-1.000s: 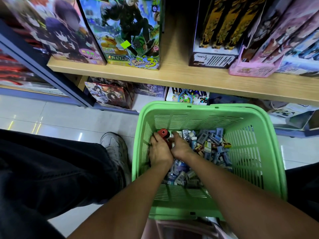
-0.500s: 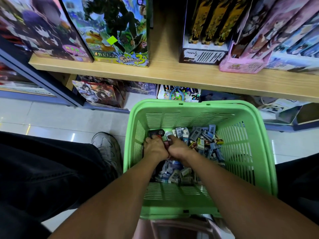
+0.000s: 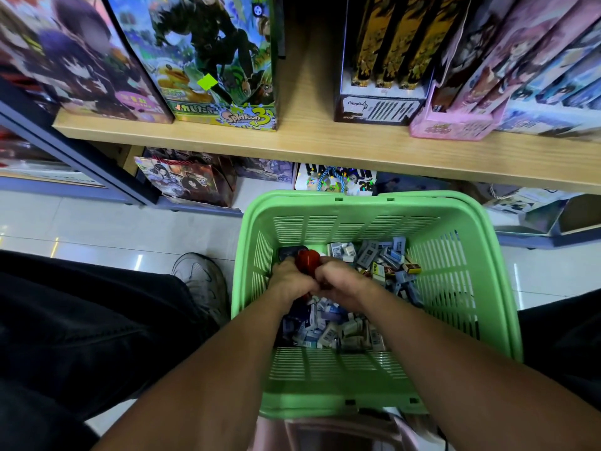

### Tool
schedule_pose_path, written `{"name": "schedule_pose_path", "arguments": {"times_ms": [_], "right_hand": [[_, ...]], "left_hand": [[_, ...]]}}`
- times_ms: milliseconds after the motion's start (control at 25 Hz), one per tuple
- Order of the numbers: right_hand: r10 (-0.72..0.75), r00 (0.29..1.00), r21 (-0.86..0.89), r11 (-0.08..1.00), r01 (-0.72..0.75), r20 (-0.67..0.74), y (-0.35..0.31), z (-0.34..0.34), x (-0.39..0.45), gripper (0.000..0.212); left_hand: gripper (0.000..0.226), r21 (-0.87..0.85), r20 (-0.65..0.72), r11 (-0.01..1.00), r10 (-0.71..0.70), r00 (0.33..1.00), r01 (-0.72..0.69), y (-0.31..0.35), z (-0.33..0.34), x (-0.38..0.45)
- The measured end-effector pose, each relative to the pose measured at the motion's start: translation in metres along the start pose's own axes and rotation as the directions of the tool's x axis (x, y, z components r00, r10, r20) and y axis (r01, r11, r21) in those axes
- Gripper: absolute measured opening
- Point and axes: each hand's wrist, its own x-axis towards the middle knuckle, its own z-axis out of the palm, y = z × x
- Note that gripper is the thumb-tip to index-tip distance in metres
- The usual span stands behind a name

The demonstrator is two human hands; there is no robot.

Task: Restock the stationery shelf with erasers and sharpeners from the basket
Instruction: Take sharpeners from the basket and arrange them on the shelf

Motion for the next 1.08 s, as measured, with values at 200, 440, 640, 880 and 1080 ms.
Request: {"name": "schedule_pose_path", "arguments": {"times_ms": [200,440,640,880,1080], "right_hand": [[-0.064,0.998,-0.01,0.998,0.064,-0.017,0.001,-0.007,-0.004,0.035],[-0.044,0.998,0.082,0.995,0.047,-0.048,-0.001,0.0,0.001,0.03],[-0.04,0.988,0.03,0.999,0.045,-0.148,-0.007,0.004,-0.007,0.016],[-0.165,0.874,-0.015,0.984,0.178,-0.458,-0.015,0.01,0.007,0.027],[-0.058,0.905,0.252,0.951,0.179,-0.421,-0.028,0.015,0.015,0.02]], "left_hand": [[0.051,-0.225,0.147,0.972,-0.029,0.989,0.062,0.0,0.006,-0.016],[0.032,-0.444,0.115,0.891,-0.051,0.992,0.098,0.001,0.01,-0.012],[0.022,-0.672,0.108,0.714,-0.168,0.98,0.196,0.004,0.008,-0.008],[0.039,-0.847,0.087,0.505,-0.173,0.981,0.164,0.01,0.013,-0.002],[0.013,-0.923,0.094,0.339,-0.267,0.959,0.185,0.02,0.006,0.015]]}}
